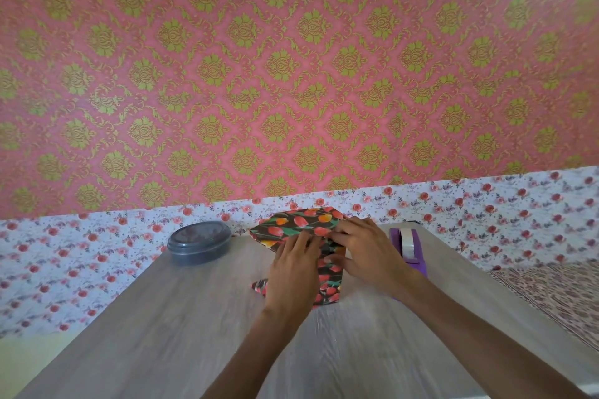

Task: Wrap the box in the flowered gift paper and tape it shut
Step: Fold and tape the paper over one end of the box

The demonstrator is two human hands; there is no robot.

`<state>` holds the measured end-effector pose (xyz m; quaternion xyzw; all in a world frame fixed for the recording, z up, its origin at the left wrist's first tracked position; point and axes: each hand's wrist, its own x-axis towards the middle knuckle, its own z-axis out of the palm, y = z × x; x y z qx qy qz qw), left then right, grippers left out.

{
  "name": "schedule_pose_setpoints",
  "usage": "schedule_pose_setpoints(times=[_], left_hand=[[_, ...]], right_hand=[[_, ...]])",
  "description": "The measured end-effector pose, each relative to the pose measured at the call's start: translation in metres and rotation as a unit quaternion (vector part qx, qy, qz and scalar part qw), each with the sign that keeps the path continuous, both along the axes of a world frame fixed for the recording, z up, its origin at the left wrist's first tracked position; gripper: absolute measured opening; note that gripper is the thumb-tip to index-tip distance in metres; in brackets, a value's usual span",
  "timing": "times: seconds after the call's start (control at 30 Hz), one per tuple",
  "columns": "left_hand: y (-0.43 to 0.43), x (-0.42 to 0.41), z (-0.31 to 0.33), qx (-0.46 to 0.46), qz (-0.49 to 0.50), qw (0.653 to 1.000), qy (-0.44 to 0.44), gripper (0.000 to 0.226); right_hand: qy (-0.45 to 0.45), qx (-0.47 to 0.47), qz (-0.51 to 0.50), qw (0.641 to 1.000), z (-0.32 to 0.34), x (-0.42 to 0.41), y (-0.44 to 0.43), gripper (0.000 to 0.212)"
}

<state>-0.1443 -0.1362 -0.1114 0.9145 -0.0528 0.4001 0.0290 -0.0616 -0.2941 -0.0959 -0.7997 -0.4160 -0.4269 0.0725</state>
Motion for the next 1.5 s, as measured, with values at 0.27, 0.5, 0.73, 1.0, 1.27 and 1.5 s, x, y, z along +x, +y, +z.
schedule_pose_setpoints(times=[0.27, 0.5, 0.73, 1.0, 1.27, 1.5], left_hand=[[-0.007, -0.007, -0.021, 0.026, 0.010, 0.997, -0.077, 0.054], [-0.011, -0.008, -0.038, -0.016, -0.012, 0.991, -0.133, 0.055], [-0.011, -0.016, -0.038, -0.017, -0.039, 0.988, -0.152, 0.021], [0.005, -0.014, 0.030, -0.163, 0.006, 0.987, -0.011, 0.038], [0.039, -0.003, 0.047, -0.201, -0.070, 0.955, 0.205, 0.078], [0.017, -0.019, 0.025, -0.157, -0.105, 0.979, 0.081, 0.077]], right_hand=[[-0.003, 0.079, 0.044, 0.996, -0.020, -0.004, -0.009, 0.029], [0.124, 0.281, 0.083, 0.948, -0.027, -0.009, -0.033, 0.031], [0.506, 0.394, 0.032, 0.767, -0.018, -0.028, -0.023, 0.092], [0.573, 0.476, 0.132, 0.654, -0.018, -0.021, 0.001, 0.067], [0.477, 0.523, 0.088, 0.701, -0.022, -0.035, -0.002, 0.062], [0.428, 0.607, 0.128, 0.657, -0.060, -0.049, -0.011, 0.044]])
